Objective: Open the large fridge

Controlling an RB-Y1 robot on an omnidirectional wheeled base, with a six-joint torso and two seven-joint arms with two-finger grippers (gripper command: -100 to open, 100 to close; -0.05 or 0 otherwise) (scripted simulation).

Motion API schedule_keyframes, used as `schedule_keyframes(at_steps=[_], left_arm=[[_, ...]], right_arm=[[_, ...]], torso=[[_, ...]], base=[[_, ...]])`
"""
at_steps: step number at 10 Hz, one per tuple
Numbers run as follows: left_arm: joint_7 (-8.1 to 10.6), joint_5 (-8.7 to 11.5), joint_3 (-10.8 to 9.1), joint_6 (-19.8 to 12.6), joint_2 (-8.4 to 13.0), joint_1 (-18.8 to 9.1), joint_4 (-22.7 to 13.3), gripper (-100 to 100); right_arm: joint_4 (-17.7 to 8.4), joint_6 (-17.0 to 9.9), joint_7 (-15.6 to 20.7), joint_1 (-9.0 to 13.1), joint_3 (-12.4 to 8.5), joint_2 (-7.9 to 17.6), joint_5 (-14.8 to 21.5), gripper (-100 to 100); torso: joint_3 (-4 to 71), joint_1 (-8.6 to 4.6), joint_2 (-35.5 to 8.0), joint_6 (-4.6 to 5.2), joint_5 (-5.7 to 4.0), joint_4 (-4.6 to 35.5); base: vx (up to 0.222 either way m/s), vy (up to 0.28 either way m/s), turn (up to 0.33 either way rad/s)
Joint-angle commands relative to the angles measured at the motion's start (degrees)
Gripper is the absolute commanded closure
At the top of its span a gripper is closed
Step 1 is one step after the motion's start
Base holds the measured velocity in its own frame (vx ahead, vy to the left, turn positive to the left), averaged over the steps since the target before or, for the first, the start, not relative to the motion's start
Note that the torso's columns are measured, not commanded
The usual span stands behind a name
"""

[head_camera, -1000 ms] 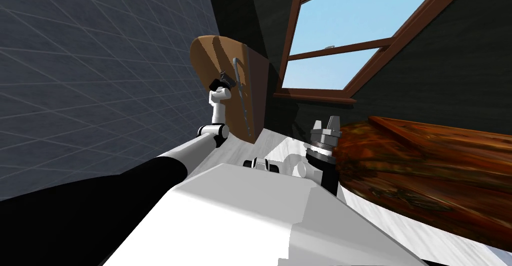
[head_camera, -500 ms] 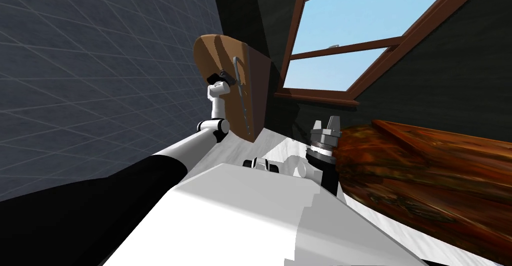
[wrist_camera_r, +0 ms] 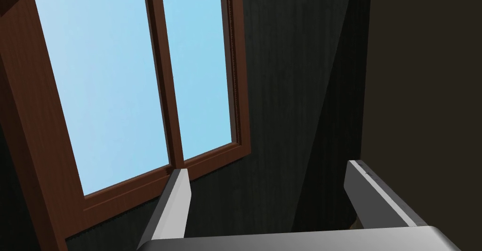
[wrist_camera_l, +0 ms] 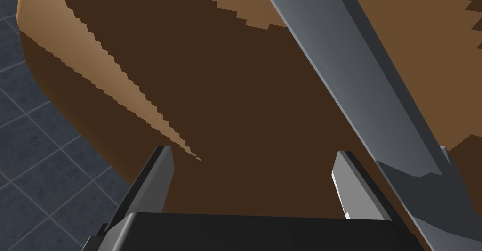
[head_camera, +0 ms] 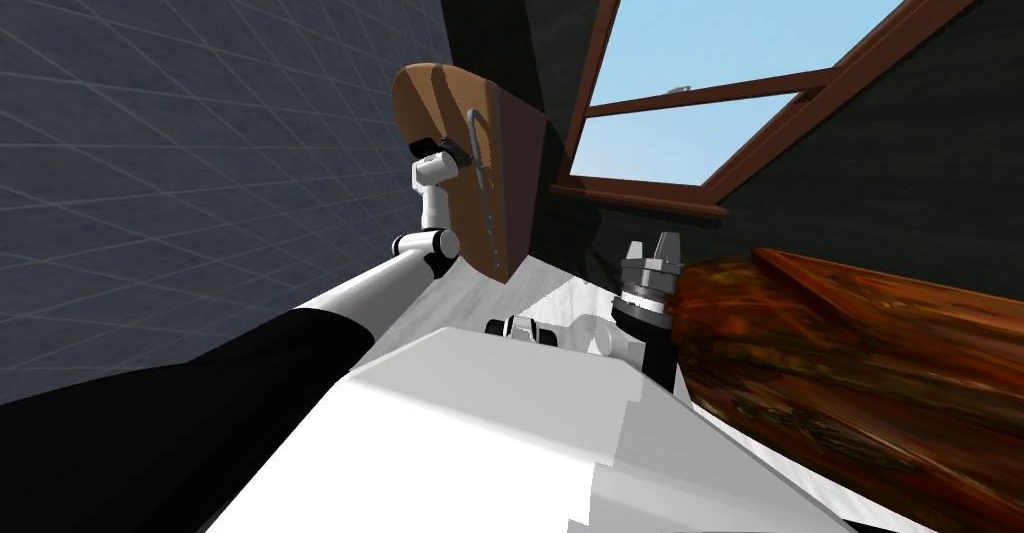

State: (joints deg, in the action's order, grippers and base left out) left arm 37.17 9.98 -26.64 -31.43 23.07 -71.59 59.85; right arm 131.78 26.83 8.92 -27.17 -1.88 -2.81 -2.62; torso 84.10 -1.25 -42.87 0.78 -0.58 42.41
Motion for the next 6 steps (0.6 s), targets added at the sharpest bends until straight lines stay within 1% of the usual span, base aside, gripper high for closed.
schedule_keyframes(at_steps=[1,2,3,4,5,6], left_arm=[[-0.05,0.13,-0.33,-0.59,0.18,-0.74,-0.81,-100],[0.51,0.32,-1.33,-1.05,0.86,-0.68,-1.03,-100],[0.20,0.09,-1.00,-0.95,0.63,-0.51,-0.84,-100],[0.29,0.09,-1.09,-1.05,0.69,-0.49,-0.82,100],[-0.18,1.36,-0.48,-1.34,0.00,-0.69,-0.61,100],[-0.64,2.64,0.12,-1.65,-0.70,-0.89,-0.41,100]], right_arm=[[0.00,0.00,0.00,0.00,0.00,0.00,0.00,0],[0.00,0.00,0.00,0.00,0.00,0.00,0.00,0],[0.00,0.00,0.00,-0.01,-0.01,0.01,0.00,0],[0.00,0.00,0.00,0.00,0.00,0.01,0.00,0],[0.00,0.00,0.00,0.00,0.00,0.00,0.00,0],[0.00,0.00,0.00,0.01,-0.01,0.02,0.00,0]], torso=[[-0.03,-0.11,-0.04,0.01,-0.03,0.01],[0.03,0.17,0.03,-0.18,0.05,0.09],[0.30,0.86,0.41,-0.50,0.32,0.03],[0.44,1.09,0.52,-0.62,0.50,-0.09],[0.43,1.13,0.52,-0.71,0.54,-0.10],[0.31,1.67,0.32,-0.76,0.69,-0.06]], base=[[-0.005,-0.010,0.056],[0.100,0.091,0.063],[0.062,0.053,0.016],[0.000,0.000,0.000],[-0.083,0.160,-0.053],[-0.091,0.316,-0.102]])
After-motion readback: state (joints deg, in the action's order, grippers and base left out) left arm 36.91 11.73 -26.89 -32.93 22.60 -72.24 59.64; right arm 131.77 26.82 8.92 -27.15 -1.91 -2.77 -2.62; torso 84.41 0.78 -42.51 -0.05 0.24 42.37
